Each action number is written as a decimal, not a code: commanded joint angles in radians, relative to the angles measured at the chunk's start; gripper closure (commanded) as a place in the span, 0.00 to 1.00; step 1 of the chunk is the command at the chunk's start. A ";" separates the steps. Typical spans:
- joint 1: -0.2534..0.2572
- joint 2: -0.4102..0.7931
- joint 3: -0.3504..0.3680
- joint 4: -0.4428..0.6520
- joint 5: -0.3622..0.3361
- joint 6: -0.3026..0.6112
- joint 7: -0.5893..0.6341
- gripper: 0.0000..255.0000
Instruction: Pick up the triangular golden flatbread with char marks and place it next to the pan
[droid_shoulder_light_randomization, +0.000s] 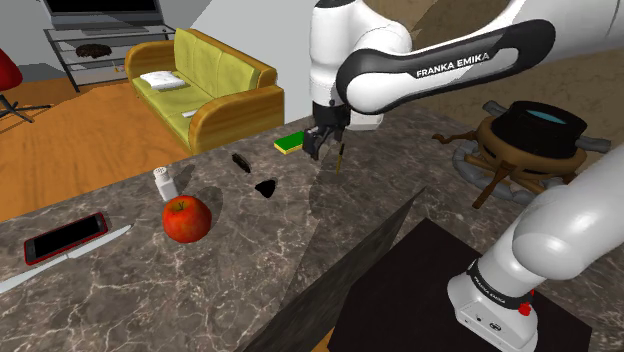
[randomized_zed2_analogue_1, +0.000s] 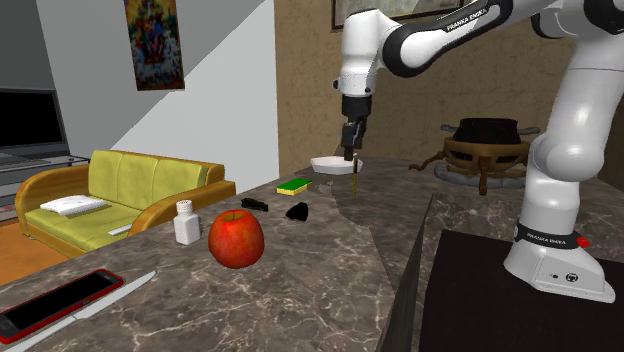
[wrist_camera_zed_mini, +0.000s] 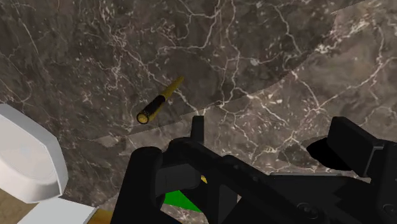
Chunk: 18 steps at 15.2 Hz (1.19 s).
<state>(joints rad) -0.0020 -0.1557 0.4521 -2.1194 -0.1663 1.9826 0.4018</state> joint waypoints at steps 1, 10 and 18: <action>0.006 0.084 0.029 0.055 -0.040 0.003 0.063 0.00; 0.113 0.483 0.062 0.364 -0.247 -0.044 0.291 0.00; 0.192 0.674 0.032 0.524 -0.325 -0.060 0.355 0.00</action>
<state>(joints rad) 0.1898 0.5111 0.4867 -1.5917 -0.4866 1.9128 0.7537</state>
